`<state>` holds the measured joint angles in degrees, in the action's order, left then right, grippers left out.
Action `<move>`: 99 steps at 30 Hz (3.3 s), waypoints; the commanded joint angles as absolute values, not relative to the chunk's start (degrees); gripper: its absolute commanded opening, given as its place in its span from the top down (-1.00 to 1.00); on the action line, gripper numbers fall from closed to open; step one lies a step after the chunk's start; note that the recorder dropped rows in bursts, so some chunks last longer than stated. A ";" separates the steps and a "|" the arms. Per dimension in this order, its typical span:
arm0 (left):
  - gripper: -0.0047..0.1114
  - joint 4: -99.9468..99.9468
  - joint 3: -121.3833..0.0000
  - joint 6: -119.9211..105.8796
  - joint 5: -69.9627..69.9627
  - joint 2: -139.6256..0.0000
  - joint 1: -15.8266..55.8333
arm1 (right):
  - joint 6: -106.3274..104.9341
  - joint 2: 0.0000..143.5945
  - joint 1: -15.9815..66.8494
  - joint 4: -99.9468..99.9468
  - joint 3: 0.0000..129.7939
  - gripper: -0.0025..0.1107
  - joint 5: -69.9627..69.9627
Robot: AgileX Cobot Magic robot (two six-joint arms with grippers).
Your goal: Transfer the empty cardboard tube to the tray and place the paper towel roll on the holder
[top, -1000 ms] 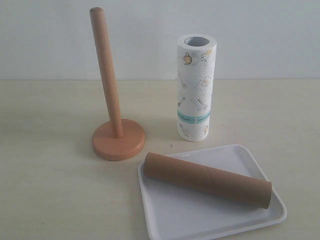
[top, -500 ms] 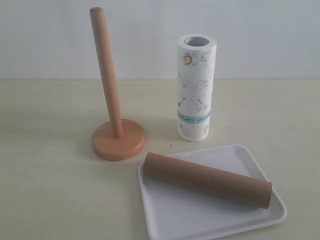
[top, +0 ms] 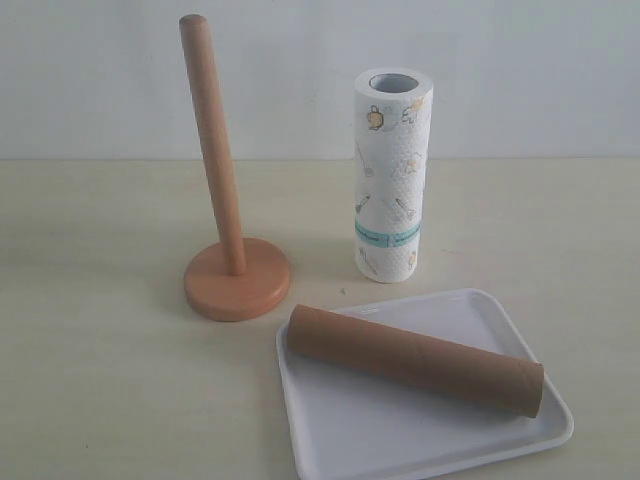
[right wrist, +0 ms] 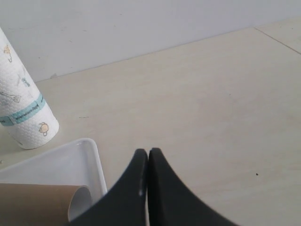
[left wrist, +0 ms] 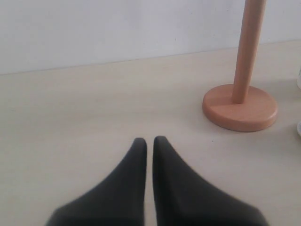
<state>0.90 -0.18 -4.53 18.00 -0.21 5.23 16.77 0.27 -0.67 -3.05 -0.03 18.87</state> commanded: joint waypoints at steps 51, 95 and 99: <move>0.85 1.50 0.00 -4.79 18.15 0.00 5.04 | 6.01 54.26 8.61 -0.83 36.73 0.96 1.74; 0.85 1.50 0.00 -4.79 18.04 0.00 5.04 | 2.06 70.86 23.88 -1.21 36.73 -0.90 -20.54; 0.85 1.50 0.00 -4.79 18.04 0.00 5.04 | 7.92 73.22 23.88 -8.64 36.73 -0.90 -24.69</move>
